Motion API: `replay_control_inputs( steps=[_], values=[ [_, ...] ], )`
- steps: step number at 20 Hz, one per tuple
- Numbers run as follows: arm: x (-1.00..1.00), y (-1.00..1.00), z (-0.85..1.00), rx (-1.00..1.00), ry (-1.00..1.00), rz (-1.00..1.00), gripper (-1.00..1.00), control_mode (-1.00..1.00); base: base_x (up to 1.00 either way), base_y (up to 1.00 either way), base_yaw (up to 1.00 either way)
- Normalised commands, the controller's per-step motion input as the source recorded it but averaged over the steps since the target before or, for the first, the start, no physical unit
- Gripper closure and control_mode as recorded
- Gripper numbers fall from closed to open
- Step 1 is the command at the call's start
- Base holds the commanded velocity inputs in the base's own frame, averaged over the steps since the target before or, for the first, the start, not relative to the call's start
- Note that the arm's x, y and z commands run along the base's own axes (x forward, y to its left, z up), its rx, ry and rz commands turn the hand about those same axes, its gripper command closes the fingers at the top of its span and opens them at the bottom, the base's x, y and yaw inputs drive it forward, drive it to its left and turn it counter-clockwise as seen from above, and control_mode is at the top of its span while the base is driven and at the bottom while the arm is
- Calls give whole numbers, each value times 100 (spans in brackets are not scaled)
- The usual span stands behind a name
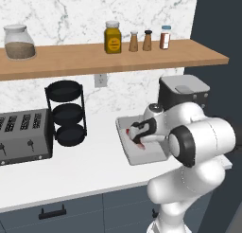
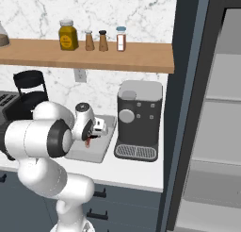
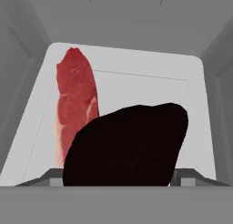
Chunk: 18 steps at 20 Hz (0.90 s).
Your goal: Place one avocado and one steak in each tupperware on the nearby counter, to pack two identical lunches.
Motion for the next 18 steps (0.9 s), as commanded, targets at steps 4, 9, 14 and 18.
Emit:
replay_control_inputs(
  steps=[4, 9, 14, 18],
  values=[
    [25, 0, -36, -2, 4, 1, -100, -100, 0, 0, 0],
    [13, 0, -23, -1, 3, 0, -100, -100, 0, 0, 0],
    [-25, 0, 20, 0, 0, 0, -100, -100, 0, 0, 0],
    [-40, 0, 38, 0, -1, 0, -100, -100, 0, 0, 0]
  ],
)
